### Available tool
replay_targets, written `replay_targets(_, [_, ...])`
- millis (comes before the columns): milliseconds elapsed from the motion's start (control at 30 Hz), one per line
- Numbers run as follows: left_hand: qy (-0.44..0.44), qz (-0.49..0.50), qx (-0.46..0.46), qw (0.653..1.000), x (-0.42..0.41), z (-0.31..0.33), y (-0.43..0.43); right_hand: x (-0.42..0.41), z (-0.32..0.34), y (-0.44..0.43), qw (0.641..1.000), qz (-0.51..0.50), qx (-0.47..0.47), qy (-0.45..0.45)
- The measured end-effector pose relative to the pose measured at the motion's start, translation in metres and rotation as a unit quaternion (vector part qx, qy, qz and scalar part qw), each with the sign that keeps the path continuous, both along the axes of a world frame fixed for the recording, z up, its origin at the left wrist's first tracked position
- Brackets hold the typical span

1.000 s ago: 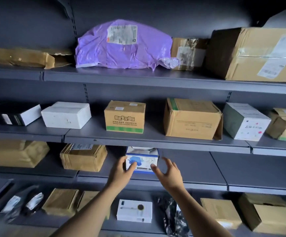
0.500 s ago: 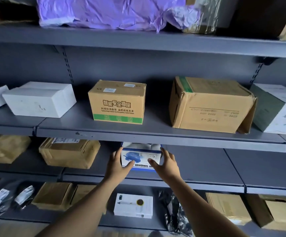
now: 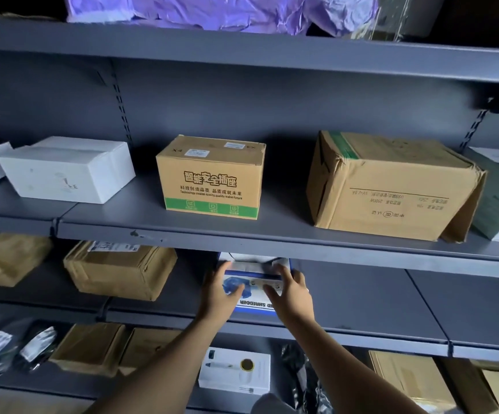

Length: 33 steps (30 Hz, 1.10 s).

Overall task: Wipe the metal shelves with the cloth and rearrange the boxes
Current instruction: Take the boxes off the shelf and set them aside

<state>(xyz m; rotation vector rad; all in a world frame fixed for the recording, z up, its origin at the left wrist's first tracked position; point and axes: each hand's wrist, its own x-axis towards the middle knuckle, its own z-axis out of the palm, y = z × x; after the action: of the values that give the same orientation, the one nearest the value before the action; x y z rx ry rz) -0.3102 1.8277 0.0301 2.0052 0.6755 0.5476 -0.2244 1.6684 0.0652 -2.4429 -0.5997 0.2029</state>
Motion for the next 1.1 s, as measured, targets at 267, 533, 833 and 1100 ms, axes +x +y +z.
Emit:
replay_targets(267, [0.008,0.032,0.098,0.995,-0.062,0.029,-0.02,-0.061,0.029,-0.028,1.0,-0.007,0.019,-0.006])
replay_targets(533, [-0.05,0.025,0.131,0.99,-0.158,0.092,-0.069,-0.157,0.081,-0.081,0.997,-0.022,0.075,-0.028])
replay_targets(833, [-0.174,0.011,0.192,0.966,-0.216,0.211,-0.109,-0.224,0.188,-0.127,0.983,-0.051,0.13,-0.115])
replay_targets(1100, [-0.302,0.017,0.247,0.921,-0.208,0.35,-0.121,-0.216,0.33,-0.147,0.945,-0.033,0.229,-0.232])
